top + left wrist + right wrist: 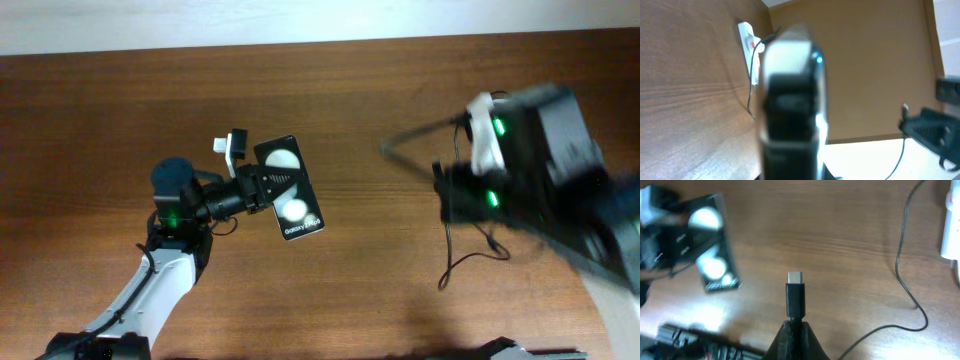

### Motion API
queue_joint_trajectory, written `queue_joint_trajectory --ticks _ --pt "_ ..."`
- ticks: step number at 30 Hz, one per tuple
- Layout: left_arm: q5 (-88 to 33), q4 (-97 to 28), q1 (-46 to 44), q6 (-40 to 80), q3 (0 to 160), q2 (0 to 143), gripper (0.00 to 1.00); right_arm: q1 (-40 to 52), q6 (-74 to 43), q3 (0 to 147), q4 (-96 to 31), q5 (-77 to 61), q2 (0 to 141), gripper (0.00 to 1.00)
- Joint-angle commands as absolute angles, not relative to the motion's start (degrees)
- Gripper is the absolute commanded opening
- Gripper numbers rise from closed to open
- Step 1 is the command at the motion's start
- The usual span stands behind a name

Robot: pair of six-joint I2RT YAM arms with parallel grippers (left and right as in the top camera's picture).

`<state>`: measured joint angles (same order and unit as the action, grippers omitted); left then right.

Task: Plug charger to phone and switch on socket
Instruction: 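Grasp the USB-C plug with the right gripper and lift it, then carry the plug to the bottom port of the held phone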

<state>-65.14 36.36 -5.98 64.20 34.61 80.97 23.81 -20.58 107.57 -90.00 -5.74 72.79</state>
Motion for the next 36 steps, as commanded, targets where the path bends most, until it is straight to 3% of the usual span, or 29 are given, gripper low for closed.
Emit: queue_joint_trajectory --ticks 1,5,9,19,36 --pt "-67.29 37.06 -5.87 66.67 35.55 80.88 0.00 29.50 -24.56 97.56 -88.64 -6.00 62.70 0.04" --pt "-67.29 37.06 -5.87 69.93 35.55 80.88 0.00 37.71 -30.57 74.46 -72.95 -6.00 51.33 0.04" --pt "-67.16 37.06 -5.87 70.08 35.55 80.88 0.00 46.83 -34.33 58.41 -58.85 -4.32 51.77 0.04" --pt "-62.89 37.04 -5.87 70.26 35.55 80.88 0.00 60.40 -36.53 57.60 -41.43 0.71 68.27 0.04" --pt "-64.75 35.90 -5.87 65.91 35.55 80.88 0.00 60.73 -38.44 57.98 -37.50 8.75 68.18 0.04"
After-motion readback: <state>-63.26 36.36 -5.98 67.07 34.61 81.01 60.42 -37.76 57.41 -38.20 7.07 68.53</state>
